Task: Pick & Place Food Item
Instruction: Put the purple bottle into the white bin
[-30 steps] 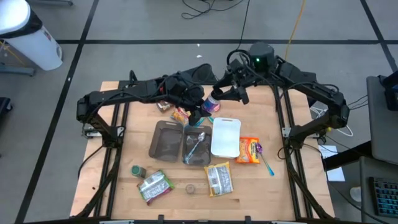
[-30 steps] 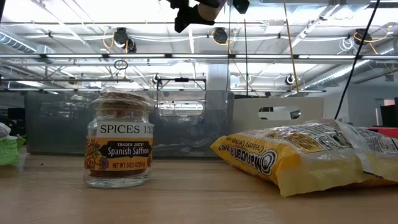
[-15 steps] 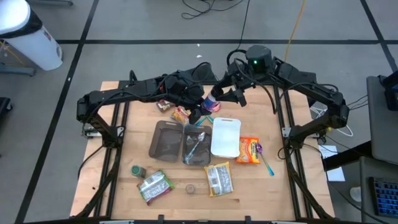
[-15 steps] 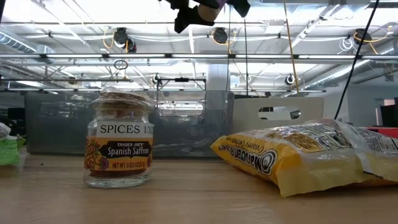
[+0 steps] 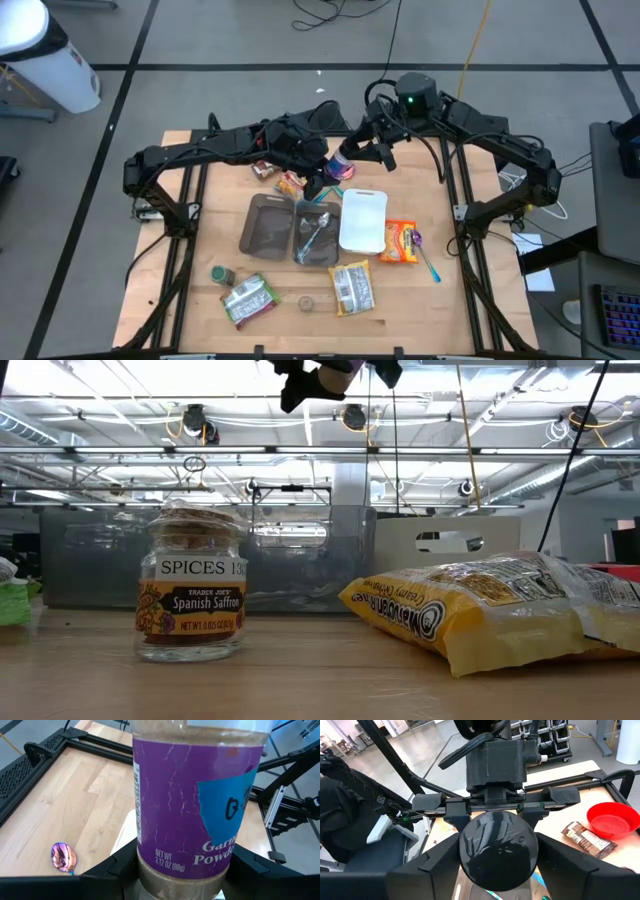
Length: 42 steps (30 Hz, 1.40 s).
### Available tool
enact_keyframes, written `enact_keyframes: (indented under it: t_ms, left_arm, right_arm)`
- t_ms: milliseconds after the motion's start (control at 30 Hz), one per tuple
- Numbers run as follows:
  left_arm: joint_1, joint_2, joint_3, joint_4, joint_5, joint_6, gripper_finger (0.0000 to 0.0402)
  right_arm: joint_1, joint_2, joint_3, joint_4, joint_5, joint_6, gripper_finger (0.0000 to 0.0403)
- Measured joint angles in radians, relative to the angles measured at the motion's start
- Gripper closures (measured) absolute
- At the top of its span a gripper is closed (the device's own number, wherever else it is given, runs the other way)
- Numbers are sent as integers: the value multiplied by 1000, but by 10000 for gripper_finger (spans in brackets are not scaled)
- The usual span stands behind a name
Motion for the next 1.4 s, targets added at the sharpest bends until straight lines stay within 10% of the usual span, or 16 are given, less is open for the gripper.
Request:
enact_keyframes:
  t_ms: [1400]
  left_arm:
    - [73,-139,0,-31,-1,-3,128]
  right_arm:
    - [-29,0,0,-140,75,-94,204]
